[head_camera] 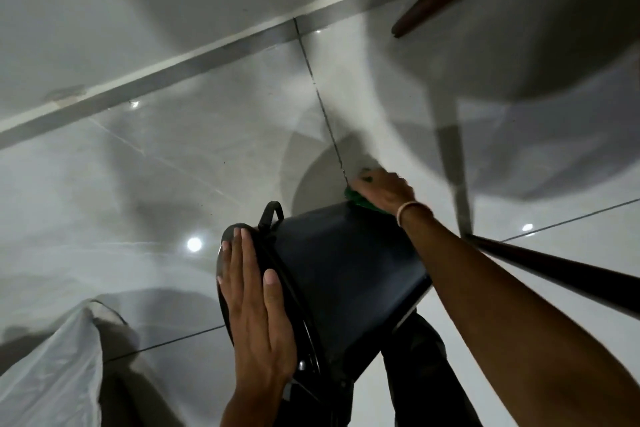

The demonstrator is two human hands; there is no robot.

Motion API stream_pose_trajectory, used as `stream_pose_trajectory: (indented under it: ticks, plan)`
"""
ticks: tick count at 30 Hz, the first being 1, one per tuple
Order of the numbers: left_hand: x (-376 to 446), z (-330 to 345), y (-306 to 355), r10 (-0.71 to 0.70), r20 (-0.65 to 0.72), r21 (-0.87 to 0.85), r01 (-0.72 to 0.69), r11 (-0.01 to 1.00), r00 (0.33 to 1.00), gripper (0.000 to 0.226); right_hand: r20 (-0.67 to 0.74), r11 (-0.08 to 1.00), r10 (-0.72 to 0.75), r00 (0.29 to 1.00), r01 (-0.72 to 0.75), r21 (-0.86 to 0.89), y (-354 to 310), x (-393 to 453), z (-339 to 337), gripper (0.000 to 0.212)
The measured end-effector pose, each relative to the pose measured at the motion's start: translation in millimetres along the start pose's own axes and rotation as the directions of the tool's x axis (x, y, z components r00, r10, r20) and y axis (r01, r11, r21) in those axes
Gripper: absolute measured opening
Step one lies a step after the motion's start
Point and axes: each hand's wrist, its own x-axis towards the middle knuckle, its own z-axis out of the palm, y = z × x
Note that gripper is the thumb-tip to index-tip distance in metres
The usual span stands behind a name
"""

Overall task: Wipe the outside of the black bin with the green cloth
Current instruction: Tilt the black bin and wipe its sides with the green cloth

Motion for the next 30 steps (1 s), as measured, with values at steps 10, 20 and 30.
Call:
stream_pose_trajectory:
  ticks: [10,20,30]
  plan:
    - [3.0,-3.0,-2.5,0.005,-0.010,-0.022,-0.006,1.000,1.000,0.062,-0.155,0.875,-0.392,0.907,0.420,0.241,37.0,-139.6,31.5,0.046]
    - [4.6,-4.1,17.8,0.068,0.032,0.046,-0.070,0.997,0.997,0.049,-0.165,0.752,-0.499,0.851,0.520,0.405,28.8,-198.2,64.3,0.046]
    - [72.6,-11.7,56.7,0.544,0.495,0.289,-0.718,0.633,0.678,0.040,-0.251,0.584,0.154,0.956,0.117,0.803,97.5,-160.4,2.4,0.046]
